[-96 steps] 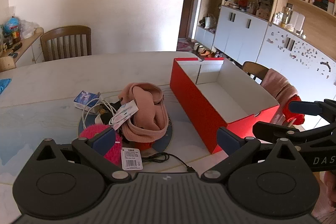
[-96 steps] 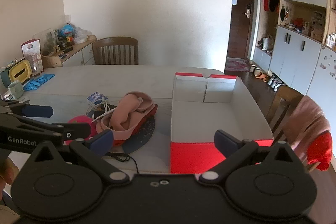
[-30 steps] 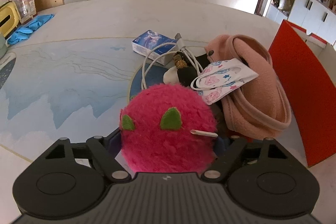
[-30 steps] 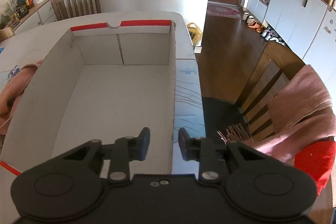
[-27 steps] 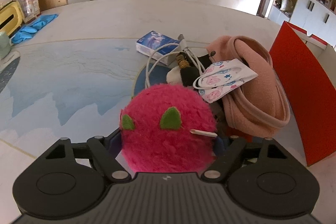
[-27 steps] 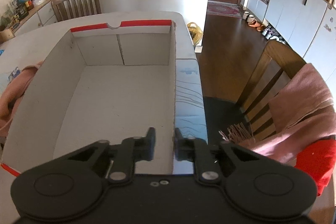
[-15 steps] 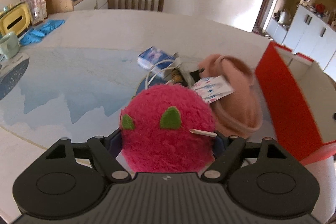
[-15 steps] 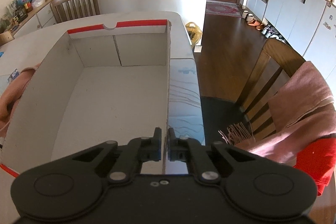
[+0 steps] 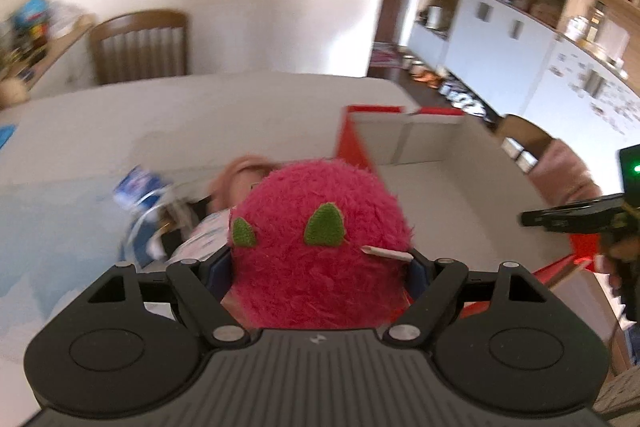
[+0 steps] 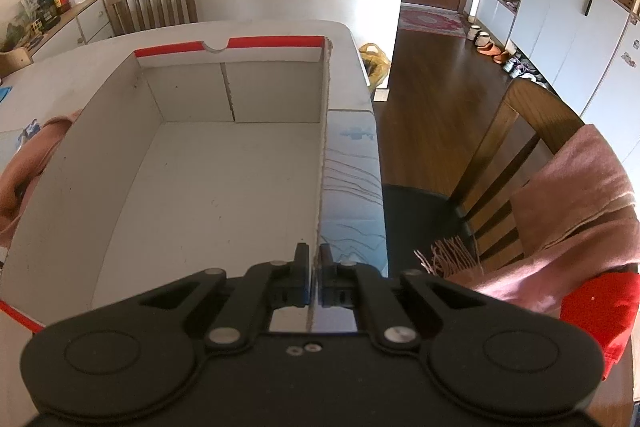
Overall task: Organize objects
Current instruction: 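Carry the pink ball toy with the left gripper into the cardboard box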
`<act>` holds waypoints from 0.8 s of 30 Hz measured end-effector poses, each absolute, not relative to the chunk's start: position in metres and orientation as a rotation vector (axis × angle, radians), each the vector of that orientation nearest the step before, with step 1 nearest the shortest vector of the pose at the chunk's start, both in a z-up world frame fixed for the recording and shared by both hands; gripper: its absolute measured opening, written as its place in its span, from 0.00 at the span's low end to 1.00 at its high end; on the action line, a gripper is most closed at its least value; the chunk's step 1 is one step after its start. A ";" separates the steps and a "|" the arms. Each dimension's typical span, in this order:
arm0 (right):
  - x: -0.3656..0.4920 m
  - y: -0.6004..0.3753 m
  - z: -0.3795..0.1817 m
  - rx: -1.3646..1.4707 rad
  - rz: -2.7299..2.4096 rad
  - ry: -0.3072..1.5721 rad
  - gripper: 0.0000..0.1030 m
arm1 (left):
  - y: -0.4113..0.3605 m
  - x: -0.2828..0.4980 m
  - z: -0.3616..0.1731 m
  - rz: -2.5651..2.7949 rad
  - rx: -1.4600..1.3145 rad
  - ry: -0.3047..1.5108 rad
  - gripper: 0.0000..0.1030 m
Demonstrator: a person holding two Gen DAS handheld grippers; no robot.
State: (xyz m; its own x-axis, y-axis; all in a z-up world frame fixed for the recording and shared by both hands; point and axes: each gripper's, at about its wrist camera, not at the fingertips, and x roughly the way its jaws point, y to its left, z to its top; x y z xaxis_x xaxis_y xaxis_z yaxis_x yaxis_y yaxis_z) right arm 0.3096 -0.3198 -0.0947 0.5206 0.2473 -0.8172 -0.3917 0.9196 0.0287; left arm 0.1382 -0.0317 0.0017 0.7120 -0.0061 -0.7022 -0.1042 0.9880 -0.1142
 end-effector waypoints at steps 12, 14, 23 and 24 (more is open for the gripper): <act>0.313 -0.318 -0.093 -0.197 0.388 0.962 0.03 | -0.103 0.218 0.014 -0.145 -0.027 0.792 0.79; 0.313 -0.318 -0.094 -0.190 0.385 0.964 0.03 | -0.113 0.229 0.009 -0.174 -0.004 0.807 0.79; 0.311 -0.316 -0.093 -0.186 0.373 0.963 0.03 | -0.149 0.276 -0.026 -0.268 0.079 0.899 0.79; 0.311 -0.316 -0.093 -0.188 0.373 0.963 0.03 | -0.151 0.280 -0.032 -0.272 0.082 0.911 0.79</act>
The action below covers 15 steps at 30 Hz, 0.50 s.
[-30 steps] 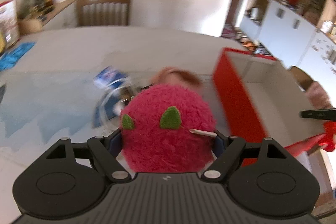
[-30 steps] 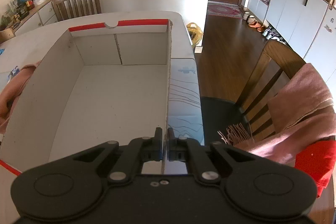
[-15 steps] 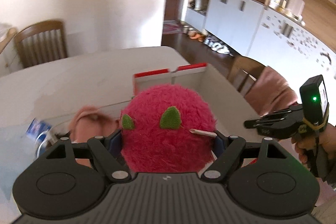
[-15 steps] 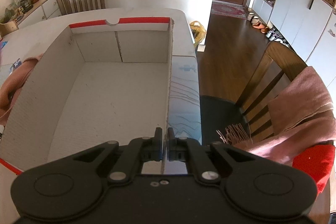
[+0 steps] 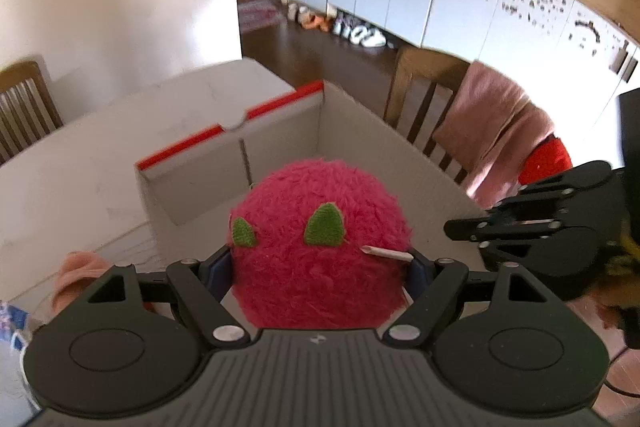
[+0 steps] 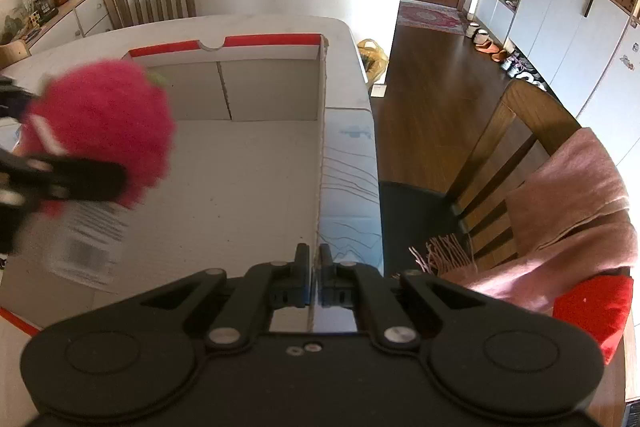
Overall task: Organize objects
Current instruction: 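Carry the pink ball toy with the left gripper into the cardboard box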
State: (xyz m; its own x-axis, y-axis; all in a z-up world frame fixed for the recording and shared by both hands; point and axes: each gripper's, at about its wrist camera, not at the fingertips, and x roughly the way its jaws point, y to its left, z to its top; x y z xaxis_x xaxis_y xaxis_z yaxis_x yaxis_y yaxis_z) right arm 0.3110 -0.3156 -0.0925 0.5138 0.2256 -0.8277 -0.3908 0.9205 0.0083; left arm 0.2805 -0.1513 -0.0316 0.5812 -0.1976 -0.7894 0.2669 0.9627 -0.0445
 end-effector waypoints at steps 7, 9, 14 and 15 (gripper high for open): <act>0.312 -0.317 -0.092 -0.193 0.371 0.970 0.02 | -0.166 0.312 -0.073 -0.265 0.146 1.027 0.79; 0.313 -0.317 -0.091 -0.193 0.371 0.973 0.02 | -0.169 0.318 -0.083 -0.265 0.160 1.060 0.79; 0.312 -0.316 -0.086 -0.194 0.376 0.975 0.04 | -0.176 0.329 -0.103 -0.255 0.185 1.130 0.79; 0.310 -0.317 -0.085 -0.197 0.377 0.977 0.06 | -0.176 0.330 -0.105 -0.256 0.189 1.137 0.79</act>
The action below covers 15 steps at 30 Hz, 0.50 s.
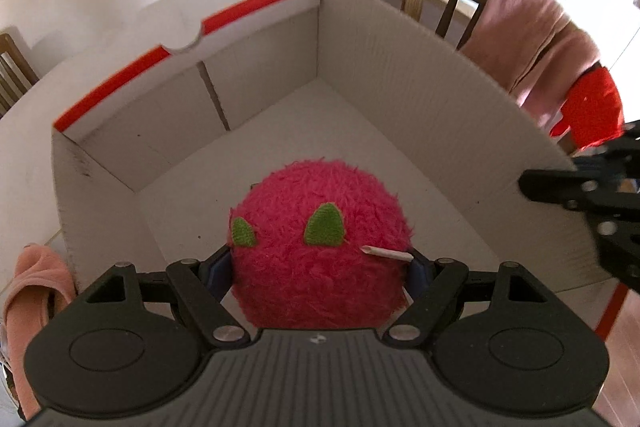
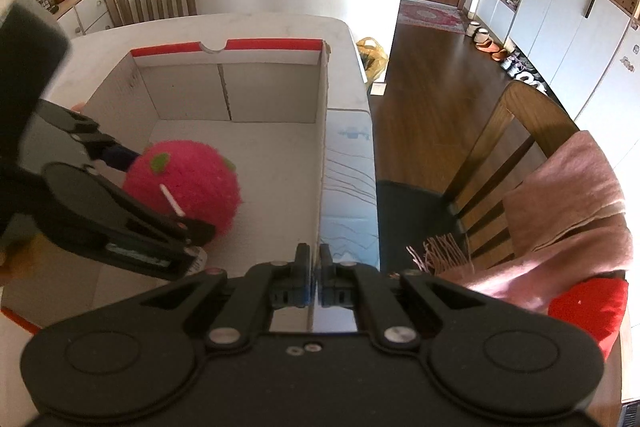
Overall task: Organize objects
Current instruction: 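Open the left gripper to drop the ball toy in the box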
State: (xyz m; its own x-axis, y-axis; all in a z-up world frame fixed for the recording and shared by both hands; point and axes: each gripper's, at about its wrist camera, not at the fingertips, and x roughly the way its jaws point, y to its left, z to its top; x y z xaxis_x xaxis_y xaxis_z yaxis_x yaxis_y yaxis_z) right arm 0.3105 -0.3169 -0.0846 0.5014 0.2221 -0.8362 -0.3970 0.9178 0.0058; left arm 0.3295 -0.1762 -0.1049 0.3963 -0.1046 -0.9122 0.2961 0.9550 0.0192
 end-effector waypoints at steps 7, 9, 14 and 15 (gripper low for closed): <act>0.305 -0.321 -0.087 -0.220 0.382 1.016 0.08 | -0.177 0.331 -0.113 -0.268 0.188 1.172 0.80; 0.305 -0.320 -0.088 -0.225 0.388 1.015 0.05 | -0.178 0.333 -0.114 -0.267 0.189 1.171 0.80; 0.305 -0.318 -0.089 -0.229 0.390 1.009 0.02 | -0.178 0.334 -0.112 -0.258 0.175 1.168 0.82; 0.305 -0.318 -0.088 -0.228 0.391 1.009 0.02 | -0.177 0.334 -0.111 -0.256 0.168 1.165 0.82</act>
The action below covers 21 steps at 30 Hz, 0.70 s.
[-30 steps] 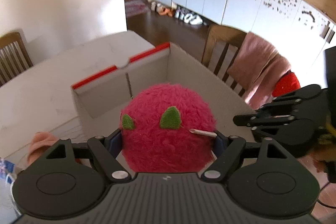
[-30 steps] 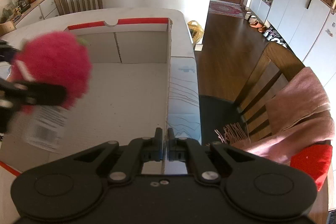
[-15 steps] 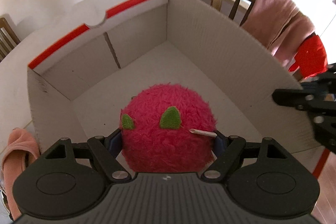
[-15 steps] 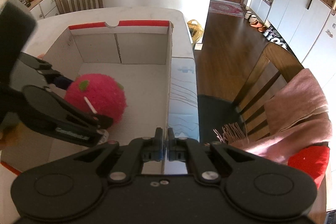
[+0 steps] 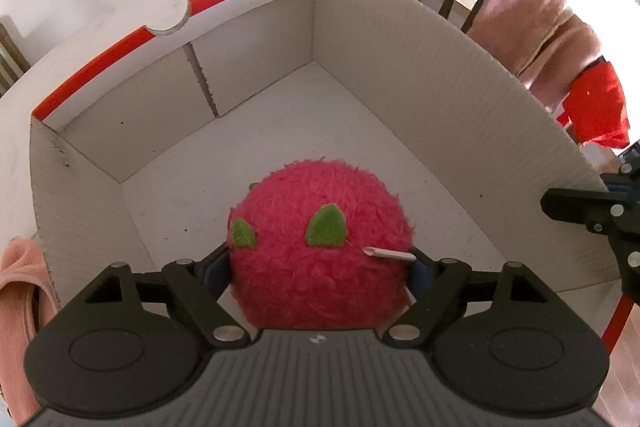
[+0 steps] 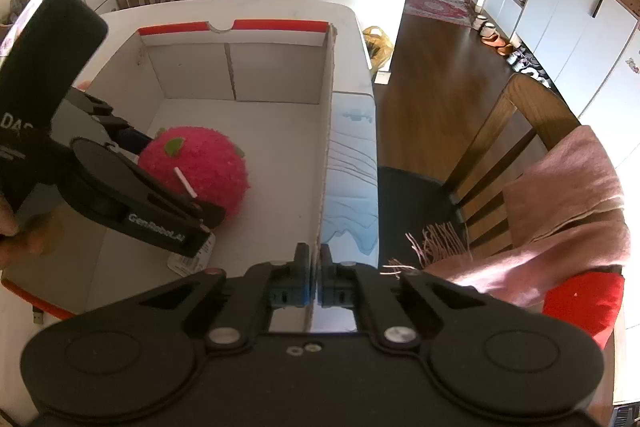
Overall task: Organize objects
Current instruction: 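Open the left gripper to drop the ball toy in the box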
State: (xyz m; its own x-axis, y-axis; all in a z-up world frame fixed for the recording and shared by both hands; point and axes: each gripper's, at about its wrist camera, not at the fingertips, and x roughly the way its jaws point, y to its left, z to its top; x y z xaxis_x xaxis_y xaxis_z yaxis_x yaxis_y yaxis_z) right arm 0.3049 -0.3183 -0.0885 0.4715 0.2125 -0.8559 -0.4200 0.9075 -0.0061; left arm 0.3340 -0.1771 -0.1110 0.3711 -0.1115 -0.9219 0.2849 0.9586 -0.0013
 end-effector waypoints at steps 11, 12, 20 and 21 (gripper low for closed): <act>0.305 -0.318 -0.089 -0.237 0.397 1.010 0.02 | -0.164 0.321 -0.094 -0.269 0.110 1.113 0.83; 0.306 -0.318 -0.089 -0.238 0.398 1.010 0.02 | -0.163 0.320 -0.092 -0.274 0.103 1.110 0.83; 0.306 -0.319 -0.090 -0.239 0.401 1.012 0.03 | -0.156 0.293 -0.052 -0.305 0.049 1.011 0.83; 0.306 -0.318 -0.090 -0.240 0.401 1.012 0.03 | -0.154 0.290 -0.046 -0.303 0.044 0.996 0.83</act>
